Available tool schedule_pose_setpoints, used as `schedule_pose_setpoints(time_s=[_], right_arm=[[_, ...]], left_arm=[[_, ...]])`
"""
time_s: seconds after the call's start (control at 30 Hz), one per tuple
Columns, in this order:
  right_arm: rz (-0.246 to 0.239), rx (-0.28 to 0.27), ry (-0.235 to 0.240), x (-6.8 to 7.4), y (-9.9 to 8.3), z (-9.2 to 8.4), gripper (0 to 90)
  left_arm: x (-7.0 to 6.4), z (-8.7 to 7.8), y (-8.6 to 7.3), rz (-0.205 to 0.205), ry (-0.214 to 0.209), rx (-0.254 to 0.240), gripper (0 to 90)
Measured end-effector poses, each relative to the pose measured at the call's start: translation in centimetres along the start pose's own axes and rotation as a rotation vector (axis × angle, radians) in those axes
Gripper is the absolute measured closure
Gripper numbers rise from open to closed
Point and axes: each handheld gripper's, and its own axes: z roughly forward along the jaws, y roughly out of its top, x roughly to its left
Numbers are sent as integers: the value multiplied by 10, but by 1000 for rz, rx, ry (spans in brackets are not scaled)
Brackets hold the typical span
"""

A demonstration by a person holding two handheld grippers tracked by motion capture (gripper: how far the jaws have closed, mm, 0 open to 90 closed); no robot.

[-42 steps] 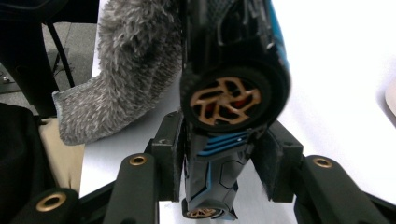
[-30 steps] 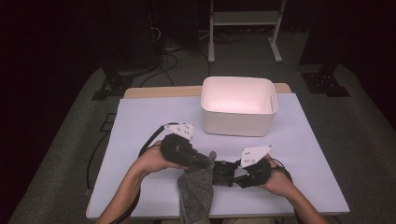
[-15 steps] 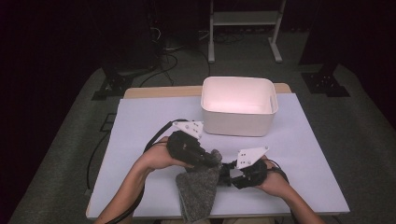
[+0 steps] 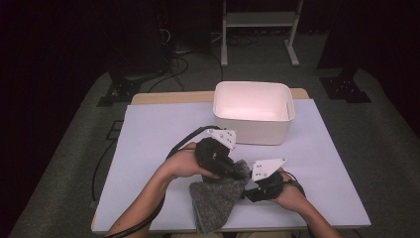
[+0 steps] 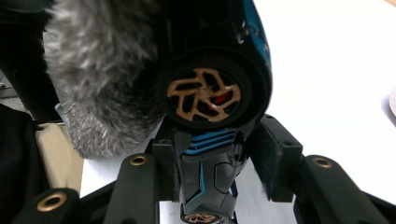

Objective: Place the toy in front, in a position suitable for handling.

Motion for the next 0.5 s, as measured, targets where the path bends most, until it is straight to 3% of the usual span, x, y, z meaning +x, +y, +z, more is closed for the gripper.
schedule_pose_setpoints(time_s=[0.23,0.5], right_arm=[[7,-1,-2,0,1,2,556],[7,-1,-8,0,1,2,556]], left_arm=[[-2,-15,-9,-14,38,-11,826],[-1,-4,-2,2,31,-7,825]])
